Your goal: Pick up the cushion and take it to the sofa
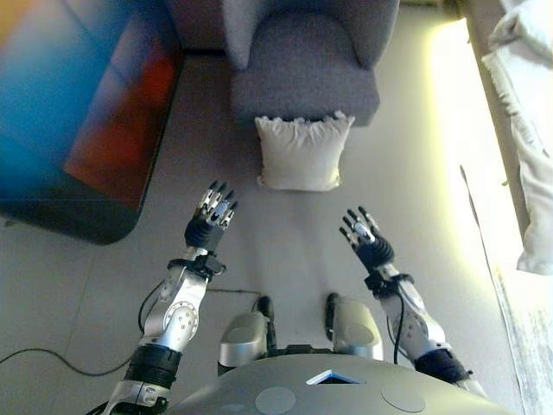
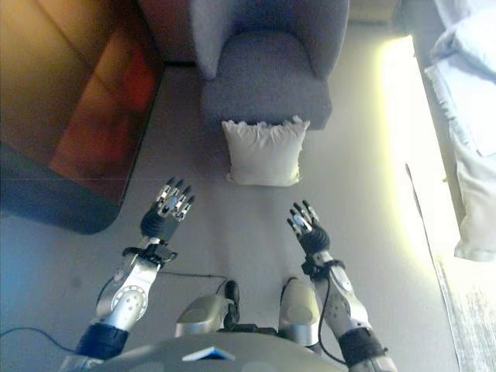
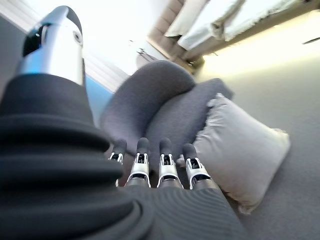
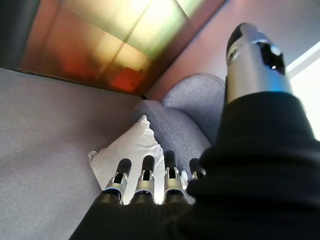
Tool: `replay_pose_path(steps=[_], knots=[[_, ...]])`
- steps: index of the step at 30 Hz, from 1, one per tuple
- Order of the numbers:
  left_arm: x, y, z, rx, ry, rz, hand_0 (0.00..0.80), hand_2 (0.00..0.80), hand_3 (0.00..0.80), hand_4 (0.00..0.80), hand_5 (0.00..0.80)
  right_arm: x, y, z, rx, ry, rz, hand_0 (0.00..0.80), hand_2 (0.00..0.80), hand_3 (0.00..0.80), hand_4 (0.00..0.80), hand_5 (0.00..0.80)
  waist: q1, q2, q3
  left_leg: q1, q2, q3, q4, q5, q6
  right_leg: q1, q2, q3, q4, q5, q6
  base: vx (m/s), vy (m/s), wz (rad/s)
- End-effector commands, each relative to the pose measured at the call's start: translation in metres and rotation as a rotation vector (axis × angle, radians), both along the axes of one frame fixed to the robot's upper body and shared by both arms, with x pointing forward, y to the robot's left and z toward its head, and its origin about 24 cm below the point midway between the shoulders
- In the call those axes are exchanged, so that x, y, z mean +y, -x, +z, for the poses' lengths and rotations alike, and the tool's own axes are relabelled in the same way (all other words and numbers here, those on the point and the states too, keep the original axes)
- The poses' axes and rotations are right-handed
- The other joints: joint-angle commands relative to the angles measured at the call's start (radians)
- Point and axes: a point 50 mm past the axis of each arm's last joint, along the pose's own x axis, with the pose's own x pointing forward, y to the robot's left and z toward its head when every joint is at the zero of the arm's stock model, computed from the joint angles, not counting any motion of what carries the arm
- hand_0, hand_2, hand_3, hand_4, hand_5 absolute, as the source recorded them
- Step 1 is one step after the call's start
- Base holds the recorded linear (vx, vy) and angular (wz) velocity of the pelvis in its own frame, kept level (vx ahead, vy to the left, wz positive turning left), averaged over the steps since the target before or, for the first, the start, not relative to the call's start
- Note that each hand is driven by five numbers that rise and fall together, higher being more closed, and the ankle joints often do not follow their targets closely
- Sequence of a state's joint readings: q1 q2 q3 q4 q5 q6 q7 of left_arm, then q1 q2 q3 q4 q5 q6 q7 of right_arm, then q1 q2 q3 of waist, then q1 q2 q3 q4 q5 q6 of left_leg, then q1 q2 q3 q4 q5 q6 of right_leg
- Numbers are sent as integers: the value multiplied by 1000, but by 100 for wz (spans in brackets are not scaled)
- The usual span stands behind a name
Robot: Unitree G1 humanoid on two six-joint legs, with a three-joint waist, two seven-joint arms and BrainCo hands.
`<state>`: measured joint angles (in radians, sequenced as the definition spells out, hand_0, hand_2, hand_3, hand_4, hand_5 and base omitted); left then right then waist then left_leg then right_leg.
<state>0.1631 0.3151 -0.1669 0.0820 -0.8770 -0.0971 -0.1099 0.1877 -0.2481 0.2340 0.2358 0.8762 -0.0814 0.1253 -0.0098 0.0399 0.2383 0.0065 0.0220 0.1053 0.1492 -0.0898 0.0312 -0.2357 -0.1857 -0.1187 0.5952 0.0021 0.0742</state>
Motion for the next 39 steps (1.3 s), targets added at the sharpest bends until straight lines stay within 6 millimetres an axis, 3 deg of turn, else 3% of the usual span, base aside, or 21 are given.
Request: replay_pose_path(steps=[1,4,8,14,18,20,23,24,26,29,30,31,34,37,39], knots=[[11,2,16,-70,-52,-10,0,0,0,0,0,5,-8,21,-134,-61,-24,0,0,0,0,0,-8,-53,-46,-12,-51,6,40,-71,21,1,-68,33,-88,142,70,228,-105,8],[10,-1,18,-81,-61,-26,0,0,0,0,0,3,-10,23,-146,-68,-39,0,0,0,0,0,-38,-96,-40,6,-79,0,62,-124,1,-15,-99,54,-372,207,107,253,-152,0],[11,0,16,-84,-61,-41,0,0,0,0,0,-7,-11,22,-126,-65,-52,0,0,0,0,0,-70,-99,-40,48,-73,-24,71,-166,-14,-18,-110,57,-670,253,144,360,-118,15],[13,13,7,-38,-61,-46,0,0,0,0,0,-12,5,13,-89,-73,-80,0,0,0,0,0,-92,-121,-37,117,-64,-55,136,-263,-5,-46,-122,63,-651,302,144,407,-144,45],[14,20,3,-22,-51,-46,0,0,0,0,0,-15,11,10,-63,-65,-69,0,0,0,0,0,-109,-112,-62,168,-39,-61,131,-283,-8,-53,-96,90,-582,259,139,435,-164,32],[13,20,1,-4,-32,-20,0,0,0,0,0,-13,10,9,-45,-54,-49,0,0,0,0,0,-119,-97,-91,204,-11,-64,116,-240,-30,-54,-64,104,-549,243,134,441,-228,-9],[15,20,1,6,5,18,0,0,0,0,0,-10,4,13,-54,-45,-11,0,0,0,0,0,-128,-69,-132,244,62,-57,126,-82,-81,-55,5,106,-474,197,107,344,-222,-12],[14,19,3,2,24,30,0,0,0,0,0,-10,1,15,-62,-31,3,0,0,0,0,0,-133,-59,-151,239,90,-61,180,27,-105,-36,50,118,-466,165,74,339,-228,-14],[13,17,5,-8,48,50,0,0,0,0,0,-13,-4,18,-76,-1,20,0,0,0,0,0,-136,-56,-167,201,116,-63,345,131,-128,5,100,132,-470,126,21,369,-252,-17],[6,11,6,-20,49,60,0,0,0,0,0,-17,-7,20,-98,31,24,0,0,0,0,0,-120,-92,-158,-23,97,-82,639,156,-102,81,126,156,-471,80,-43,314,-229,-19],[5,9,6,-18,47,61,0,0,0,0,0,-18,-8,20,-101,36,19,0,0,0,0,0,-116,-99,-154,-67,92,-85,662,162,-95,91,125,155,-466,71,-51,232,-161,-13],[4,7,7,-24,48,55,0,0,0,0,0,-19,-9,21,-108,31,13,0,0,0,0,0,-100,-105,-134,-133,86,-79,667,132,-78,127,133,158,-461,53,-52,263,-139,-18],[5,8,8,-34,40,46,0,0,0,0,0,-20,-5,20,-109,3,6,0,0,0,0,0,-77,-114,-110,-188,78,-67,487,132,-57,179,157,172,-451,3,-48,299,-44,3],[5,8,10,-38,41,40,0,0,0,0,0,-22,0,19,-80,8,-11,0,0,0,0,0,-61,-95,-99,-199,90,-69,236,201,-84,223,199,190,-459,-45,-46,293,78,-10],[4,10,10,-42,39,41,0,0,0,0,0,-21,5,18,-79,-2,0,0,0,0,0,0,-41,-72,-94,-222,85,-100,55,243,-105,257,224,206,-463,-75,-41,364,107,2]])
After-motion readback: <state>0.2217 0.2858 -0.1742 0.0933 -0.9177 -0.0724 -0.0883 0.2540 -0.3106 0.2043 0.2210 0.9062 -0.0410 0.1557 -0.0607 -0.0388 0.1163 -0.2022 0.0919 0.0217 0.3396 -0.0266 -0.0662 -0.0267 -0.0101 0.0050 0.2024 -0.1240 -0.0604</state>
